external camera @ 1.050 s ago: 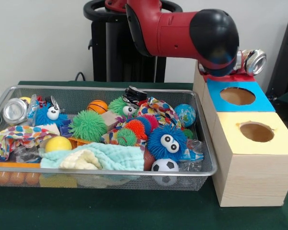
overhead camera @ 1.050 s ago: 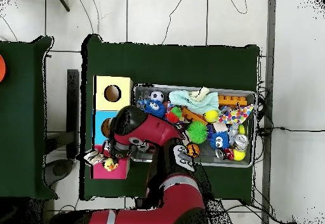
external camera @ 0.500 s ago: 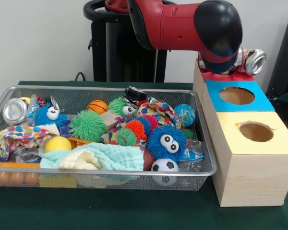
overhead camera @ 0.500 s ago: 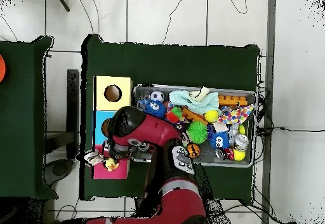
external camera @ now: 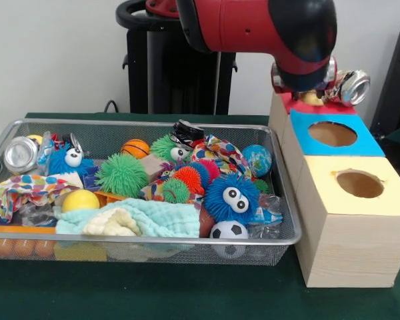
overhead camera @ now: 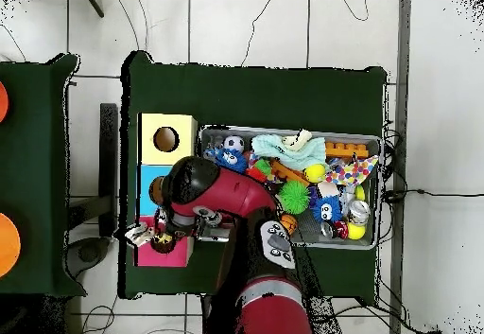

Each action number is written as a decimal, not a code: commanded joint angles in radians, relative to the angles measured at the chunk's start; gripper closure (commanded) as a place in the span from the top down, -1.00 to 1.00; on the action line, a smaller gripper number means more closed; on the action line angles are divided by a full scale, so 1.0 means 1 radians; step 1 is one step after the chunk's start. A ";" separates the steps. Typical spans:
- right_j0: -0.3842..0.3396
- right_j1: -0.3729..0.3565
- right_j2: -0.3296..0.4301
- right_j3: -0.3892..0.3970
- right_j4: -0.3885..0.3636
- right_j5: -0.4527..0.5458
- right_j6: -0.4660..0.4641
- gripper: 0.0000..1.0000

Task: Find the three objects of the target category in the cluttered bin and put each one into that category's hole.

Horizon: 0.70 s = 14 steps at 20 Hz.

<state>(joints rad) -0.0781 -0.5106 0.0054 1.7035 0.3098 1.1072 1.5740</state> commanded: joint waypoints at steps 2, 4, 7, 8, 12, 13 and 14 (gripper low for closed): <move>-0.040 -0.020 -0.082 0.018 -0.101 -0.112 0.158 1.00; -0.038 -0.018 -0.084 0.020 -0.103 -0.128 0.159 1.00; -0.036 -0.010 -0.082 0.015 -0.105 -0.132 0.160 1.00; -0.035 -0.007 -0.081 0.015 -0.105 -0.135 0.159 1.00; -0.038 -0.003 -0.082 0.014 -0.111 -0.138 0.153 1.00; -0.035 -0.013 -0.085 0.017 -0.113 -0.130 0.154 1.00; -0.034 -0.015 -0.087 0.017 -0.116 -0.127 0.153 1.00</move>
<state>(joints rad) -0.0889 -0.5295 -0.0853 1.7060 0.2331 1.0536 1.5740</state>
